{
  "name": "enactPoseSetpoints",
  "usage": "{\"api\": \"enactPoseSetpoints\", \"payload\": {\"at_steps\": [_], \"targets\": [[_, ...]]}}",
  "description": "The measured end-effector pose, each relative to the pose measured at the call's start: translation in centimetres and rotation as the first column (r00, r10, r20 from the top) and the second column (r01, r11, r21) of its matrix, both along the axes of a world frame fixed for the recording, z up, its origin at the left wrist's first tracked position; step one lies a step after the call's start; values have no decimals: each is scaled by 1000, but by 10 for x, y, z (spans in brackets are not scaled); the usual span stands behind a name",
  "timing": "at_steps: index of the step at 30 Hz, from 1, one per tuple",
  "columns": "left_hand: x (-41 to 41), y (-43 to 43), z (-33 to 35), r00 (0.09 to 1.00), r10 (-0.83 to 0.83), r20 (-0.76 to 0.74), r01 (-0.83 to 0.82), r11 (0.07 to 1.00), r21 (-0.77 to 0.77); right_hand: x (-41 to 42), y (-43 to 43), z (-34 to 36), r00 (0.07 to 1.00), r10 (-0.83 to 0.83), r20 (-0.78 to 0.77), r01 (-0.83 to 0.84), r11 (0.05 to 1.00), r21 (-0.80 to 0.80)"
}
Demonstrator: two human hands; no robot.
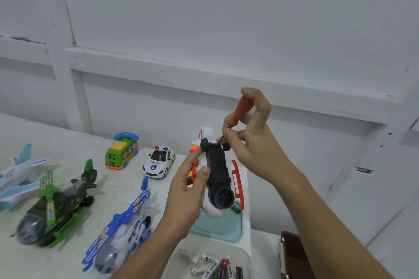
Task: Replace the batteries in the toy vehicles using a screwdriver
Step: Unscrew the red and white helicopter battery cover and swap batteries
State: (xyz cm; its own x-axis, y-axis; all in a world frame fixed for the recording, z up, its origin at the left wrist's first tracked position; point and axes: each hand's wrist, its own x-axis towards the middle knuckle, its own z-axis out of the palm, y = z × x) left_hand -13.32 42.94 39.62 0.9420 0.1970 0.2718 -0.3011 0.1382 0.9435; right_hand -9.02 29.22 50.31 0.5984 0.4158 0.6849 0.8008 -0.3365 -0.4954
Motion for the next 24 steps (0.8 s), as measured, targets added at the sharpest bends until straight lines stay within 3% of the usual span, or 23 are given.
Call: {"api": "enactPoseSetpoints", "payload": {"at_steps": [9,19,24], "targets": [[-2,1,-9,998,43,-48,-38,994,103,16,-9,16,881,59,-469,-32,997,65],[-2,11,-17,991,64,-117,-57,997,59,2,-18,12,769,259,-585,-109,954,279],[-4,21,-18,989,70,-130,-64,997,51,-20,-15,3,676,343,-652,-192,936,294]]}}
